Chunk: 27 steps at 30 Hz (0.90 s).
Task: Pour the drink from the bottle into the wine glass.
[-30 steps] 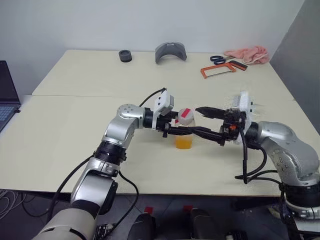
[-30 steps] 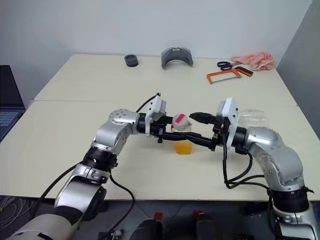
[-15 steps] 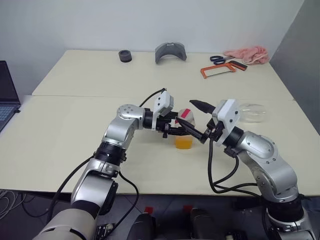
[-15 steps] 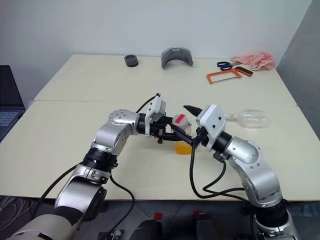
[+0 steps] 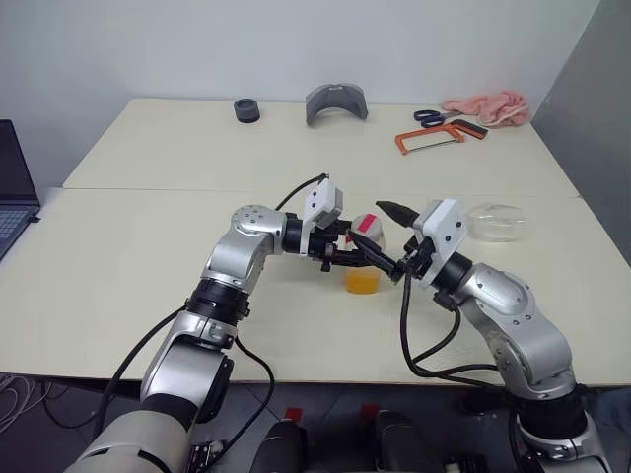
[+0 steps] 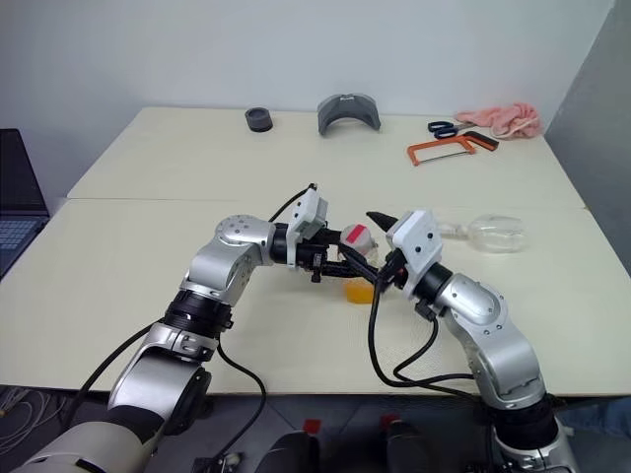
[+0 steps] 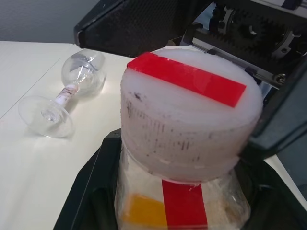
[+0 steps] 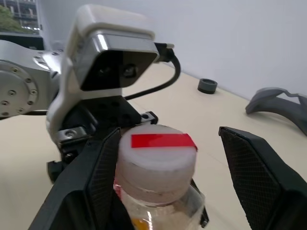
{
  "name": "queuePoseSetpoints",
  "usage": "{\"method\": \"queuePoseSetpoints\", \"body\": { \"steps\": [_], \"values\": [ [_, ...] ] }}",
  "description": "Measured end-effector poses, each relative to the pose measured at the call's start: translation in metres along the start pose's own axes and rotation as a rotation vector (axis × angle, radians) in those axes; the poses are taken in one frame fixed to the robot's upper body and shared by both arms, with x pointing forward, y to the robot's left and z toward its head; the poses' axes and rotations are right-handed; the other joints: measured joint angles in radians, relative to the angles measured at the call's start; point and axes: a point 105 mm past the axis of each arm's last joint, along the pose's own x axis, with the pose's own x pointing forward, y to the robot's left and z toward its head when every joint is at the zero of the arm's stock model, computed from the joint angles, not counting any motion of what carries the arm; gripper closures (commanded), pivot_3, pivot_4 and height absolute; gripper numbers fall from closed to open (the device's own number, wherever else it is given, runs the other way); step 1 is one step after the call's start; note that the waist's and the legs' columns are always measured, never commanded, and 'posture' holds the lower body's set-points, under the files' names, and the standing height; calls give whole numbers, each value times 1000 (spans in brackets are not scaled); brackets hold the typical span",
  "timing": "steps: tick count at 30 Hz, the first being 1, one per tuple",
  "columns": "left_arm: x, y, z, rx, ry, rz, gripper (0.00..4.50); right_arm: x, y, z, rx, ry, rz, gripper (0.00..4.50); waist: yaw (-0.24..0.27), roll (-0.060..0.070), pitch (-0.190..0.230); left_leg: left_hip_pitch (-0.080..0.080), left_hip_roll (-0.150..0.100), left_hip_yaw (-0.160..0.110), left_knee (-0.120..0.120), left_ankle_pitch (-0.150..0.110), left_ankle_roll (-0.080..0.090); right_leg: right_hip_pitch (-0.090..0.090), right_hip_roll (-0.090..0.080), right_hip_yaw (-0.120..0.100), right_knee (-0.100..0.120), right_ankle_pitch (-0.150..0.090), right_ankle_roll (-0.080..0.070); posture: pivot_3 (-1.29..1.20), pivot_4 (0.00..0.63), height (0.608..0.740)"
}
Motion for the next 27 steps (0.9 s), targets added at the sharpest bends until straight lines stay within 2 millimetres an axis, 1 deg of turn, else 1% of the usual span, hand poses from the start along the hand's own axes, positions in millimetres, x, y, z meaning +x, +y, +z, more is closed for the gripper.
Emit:
{"method": "queuePoseSetpoints", "body": {
  "steps": [7, 21, 27],
  "values": [
    [0, 0, 0, 2, -3, 17, 2308, -2, -3, 0, -34, 5, 16, 1022, -1, 0, 0, 0, 0, 0, 0, 0, 0, 0, 0, 0, 0, 0, 0, 0, 150, 740],
    [1, 0, 0, 2, -2, 19, 2308, -17, -5, 2, -26, 24, 27, 1022, 0, 0, 0, 0, 0, 0, 0, 0, 0, 0, 0, 0, 0, 0, 0, 0, 150, 740],
    [-1, 2, -1, -4, -6, 28, 2308, -22, -9, 2, -29, 33, 15, 1022, 0, 0, 0, 0, 0, 0, 0, 0, 0, 0, 0, 0, 0, 0, 0, 0, 150, 740]
  ]
}}
